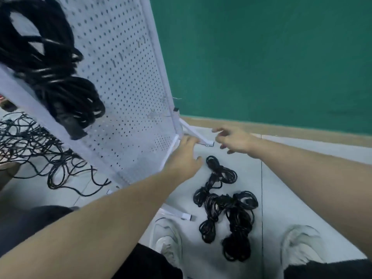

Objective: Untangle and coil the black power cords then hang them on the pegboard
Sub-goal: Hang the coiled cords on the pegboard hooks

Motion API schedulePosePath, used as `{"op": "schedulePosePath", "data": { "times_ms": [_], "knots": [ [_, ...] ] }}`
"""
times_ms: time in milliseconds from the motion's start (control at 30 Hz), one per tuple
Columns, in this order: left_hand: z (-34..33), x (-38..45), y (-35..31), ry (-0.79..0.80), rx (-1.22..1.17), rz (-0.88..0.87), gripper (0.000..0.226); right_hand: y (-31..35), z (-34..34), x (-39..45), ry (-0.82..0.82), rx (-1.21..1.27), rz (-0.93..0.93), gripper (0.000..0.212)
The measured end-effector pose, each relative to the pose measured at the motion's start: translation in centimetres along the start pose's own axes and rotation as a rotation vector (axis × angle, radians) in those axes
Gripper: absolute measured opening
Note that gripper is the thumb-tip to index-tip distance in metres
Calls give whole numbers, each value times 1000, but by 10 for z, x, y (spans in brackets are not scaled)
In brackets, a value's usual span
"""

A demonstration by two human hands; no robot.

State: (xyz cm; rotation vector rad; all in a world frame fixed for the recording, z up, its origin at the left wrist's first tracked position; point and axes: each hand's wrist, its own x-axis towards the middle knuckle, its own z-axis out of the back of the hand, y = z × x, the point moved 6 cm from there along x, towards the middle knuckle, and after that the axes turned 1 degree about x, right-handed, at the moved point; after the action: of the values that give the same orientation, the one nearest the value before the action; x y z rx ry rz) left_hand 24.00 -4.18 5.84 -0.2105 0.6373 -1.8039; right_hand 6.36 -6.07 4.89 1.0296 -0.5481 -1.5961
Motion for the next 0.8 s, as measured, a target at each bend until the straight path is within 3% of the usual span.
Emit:
{"op": "schedulePosePath", "data": {
  "times_ms": [233,333,400,467,567,800],
  "knots": [
    [-123,75,52,381,48,188,42,-123,-50,51,165,-56,-260,35],
    [-168,90,73,486,48,243,51,-163,-74,66,246,-86,-313,34],
    [-191,95,81,529,31,252,40,-181,-87,75,277,-86,-333,31],
    [-205,99,87,513,54,254,24,-191,-94,81,280,-63,-343,25],
    [-209,106,93,430,99,273,23,-196,-93,87,277,-34,-343,24],
    [-145,120,90,181,-174,361,5,-153,-64,93,117,99,-188,41]
  ]
}}
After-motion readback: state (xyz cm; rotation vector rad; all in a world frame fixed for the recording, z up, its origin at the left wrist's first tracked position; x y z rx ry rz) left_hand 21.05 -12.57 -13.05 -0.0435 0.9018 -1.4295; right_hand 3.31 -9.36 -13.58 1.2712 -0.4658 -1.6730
